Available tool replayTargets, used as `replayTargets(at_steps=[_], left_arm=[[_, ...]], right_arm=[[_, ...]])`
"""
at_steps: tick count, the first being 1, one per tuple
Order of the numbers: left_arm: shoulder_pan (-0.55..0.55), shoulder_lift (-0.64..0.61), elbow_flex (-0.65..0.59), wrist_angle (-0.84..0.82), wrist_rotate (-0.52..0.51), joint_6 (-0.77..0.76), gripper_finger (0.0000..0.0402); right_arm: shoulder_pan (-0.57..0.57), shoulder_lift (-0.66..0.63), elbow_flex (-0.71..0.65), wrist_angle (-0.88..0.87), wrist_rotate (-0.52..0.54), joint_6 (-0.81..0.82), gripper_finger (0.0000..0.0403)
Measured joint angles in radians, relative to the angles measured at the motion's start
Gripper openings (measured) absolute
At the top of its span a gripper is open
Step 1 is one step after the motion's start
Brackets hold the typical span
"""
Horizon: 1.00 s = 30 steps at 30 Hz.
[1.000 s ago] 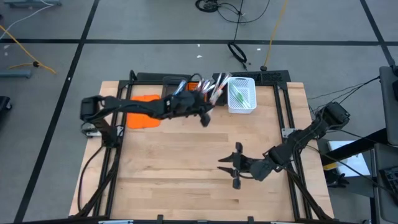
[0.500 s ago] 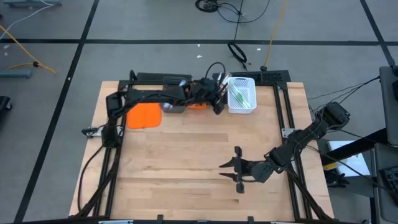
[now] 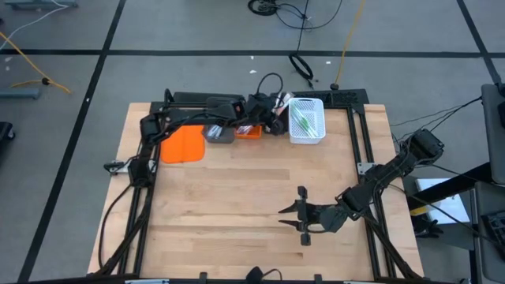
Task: Pick & Place Toothbrushes
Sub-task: Put the orange toothbrush into the black bin
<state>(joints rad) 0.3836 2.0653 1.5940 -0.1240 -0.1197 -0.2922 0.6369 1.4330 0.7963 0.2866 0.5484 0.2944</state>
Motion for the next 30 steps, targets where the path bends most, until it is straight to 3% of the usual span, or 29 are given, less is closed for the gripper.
replayTargets(at_steps=[10, 19, 30], left_arm=[[0.022, 0.012, 0.0, -0.024, 0.007, -0.049, 0.0004], [0.032, 0.055, 0.0, -0.001, -0.011, -0.057, 0.0004], [0.04, 0.057, -0.001, 0.005, -0.011, -0.067, 0.001]], right_arm=[[0.0, 0.0, -0.019, 0.005, 0.003, 0.001, 0.0116], [0.0, 0.0, -0.103, 0.199, 0.001, -0.019, 0.0116], [-0.002, -0.001, -0.121, 0.226, 0.001, -0.027, 0.0116]])
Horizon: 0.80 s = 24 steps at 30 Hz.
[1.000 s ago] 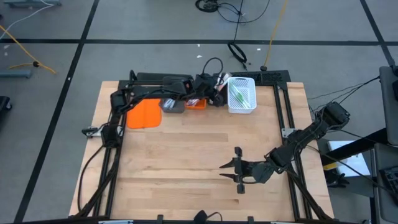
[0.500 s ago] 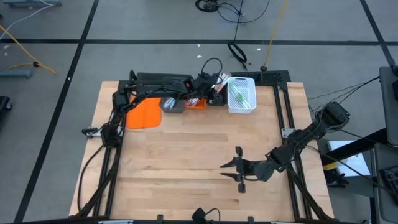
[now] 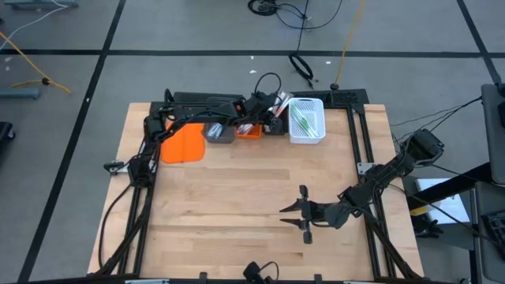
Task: Pick & Place Toothbrushes
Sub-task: Put the orange toothbrush into the black bin, then return to Home Position
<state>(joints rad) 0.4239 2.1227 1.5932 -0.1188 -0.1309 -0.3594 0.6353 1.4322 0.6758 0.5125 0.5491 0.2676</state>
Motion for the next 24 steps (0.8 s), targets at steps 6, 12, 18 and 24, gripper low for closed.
replayTargets(at_steps=[6, 12, 18, 24], left_arm=[[-0.003, 0.0, 0.0, -0.011, -0.001, 0.01, 0.0027], [-0.003, 0.0, 0.0, -0.01, -0.005, 0.009, 0.0086], [-0.004, 0.0, 0.0, 0.001, -0.011, 0.014, 0.0119], [-0.004, 0.0, 0.0, -0.007, -0.009, 0.017, 0.0124]], right_arm=[[0.0, 0.0, 0.0, 0.0, 0.0, -0.015, 0.0116], [0.0, 0.0, 0.0, 0.004, 0.0, -0.022, 0.0116], [0.0, 0.0, 0.0, 0.004, 0.0, -0.022, 0.0116], [0.0, 0.0, 0.0, 0.004, 0.0, -0.02, 0.0116]])
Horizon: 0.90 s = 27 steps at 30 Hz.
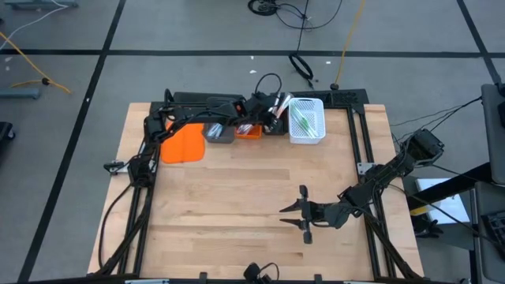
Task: Pick & Place Toothbrushes
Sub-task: Return to Home Position
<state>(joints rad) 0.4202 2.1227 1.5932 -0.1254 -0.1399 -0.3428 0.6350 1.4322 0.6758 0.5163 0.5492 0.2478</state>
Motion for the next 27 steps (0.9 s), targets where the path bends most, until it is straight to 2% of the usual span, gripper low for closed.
replayTargets(at_steps=[5, 8, 11, 14, 18, 24, 27], left_arm=[[-0.003, -0.045, 0.0, -0.046, 0.135, 0.039, 0.0124], [-0.025, -0.099, 0.0, -0.152, 0.202, 0.077, 0.0124], [-0.074, -0.156, -0.02, -0.248, 0.133, 0.139, 0.0124], [-0.13, -0.233, -0.079, -0.269, 0.057, 0.187, 0.0124], [-0.199, -0.376, -0.205, -0.249, 0.039, 0.207, 0.0124], [-0.297, -0.653, -0.501, -0.139, 0.004, 0.192, 0.0124], [-0.357, -0.789, -0.633, -0.096, -0.015, 0.17, 0.0124]], right_arm=[[0.0, 0.0, 0.0, 0.003, 0.0, 0.0, 0.0116], [0.0, 0.0, 0.0, 0.011, 0.003, -0.006, 0.0116], [0.0, -0.005, 0.0, 0.025, 0.03, -0.012, 0.0116], [0.0, -0.029, -0.001, 0.023, 0.06, -0.058, 0.0116], [-0.005, -0.103, -0.031, 0.018, 0.096, -0.098, 0.0116], [-0.008, -0.28, -0.124, 0.008, 0.119, -0.118, 0.0116], [-0.007, -0.366, -0.174, 0.004, 0.166, -0.142, 0.0116]])
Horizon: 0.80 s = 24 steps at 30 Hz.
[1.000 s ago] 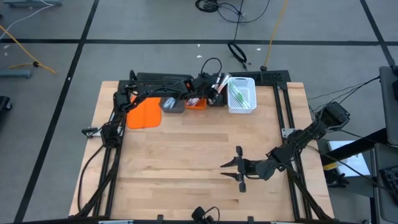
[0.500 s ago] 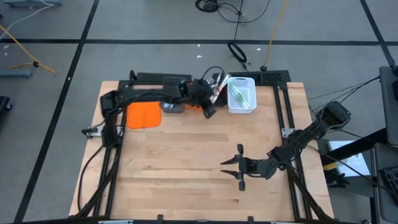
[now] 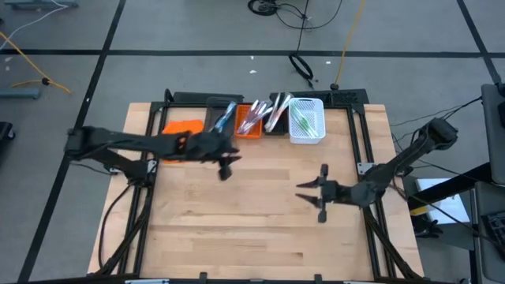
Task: Pick & Place Toothbrushes
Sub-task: Return to Home Position
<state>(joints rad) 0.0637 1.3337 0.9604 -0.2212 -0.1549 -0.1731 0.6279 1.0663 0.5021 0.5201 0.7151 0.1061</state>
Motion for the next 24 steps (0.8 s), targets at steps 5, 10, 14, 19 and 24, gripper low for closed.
replayTargets(at_steps=[5, 10, 14, 19, 24], left_arm=[[-0.12, -0.202, -0.166, 0.011, -0.136, -0.04, 0.0124], [-0.225, -0.372, -0.307, 0.01, -0.214, -0.085, 0.0124], [-0.293, -0.496, -0.43, 0.008, -0.288, -0.132, 0.0124], [-0.367, -0.642, -0.586, 0.024, -0.333, -0.216, 0.0124], [-0.43, -0.759, -0.707, 0.11, -0.4, -0.238, 0.0124]], right_arm=[[0.0, -0.132, -0.068, 0.001, 0.079, -0.081, 0.0116], [0.0, -0.271, -0.148, 0.007, 0.101, -0.08, 0.0116], [0.0, -0.368, -0.218, 0.007, 0.1, -0.065, 0.0116], [0.0, -0.468, -0.297, 0.005, 0.1, -0.101, 0.0116], [0.0, -0.547, -0.34, 0.005, 0.1, -0.199, 0.0116]])
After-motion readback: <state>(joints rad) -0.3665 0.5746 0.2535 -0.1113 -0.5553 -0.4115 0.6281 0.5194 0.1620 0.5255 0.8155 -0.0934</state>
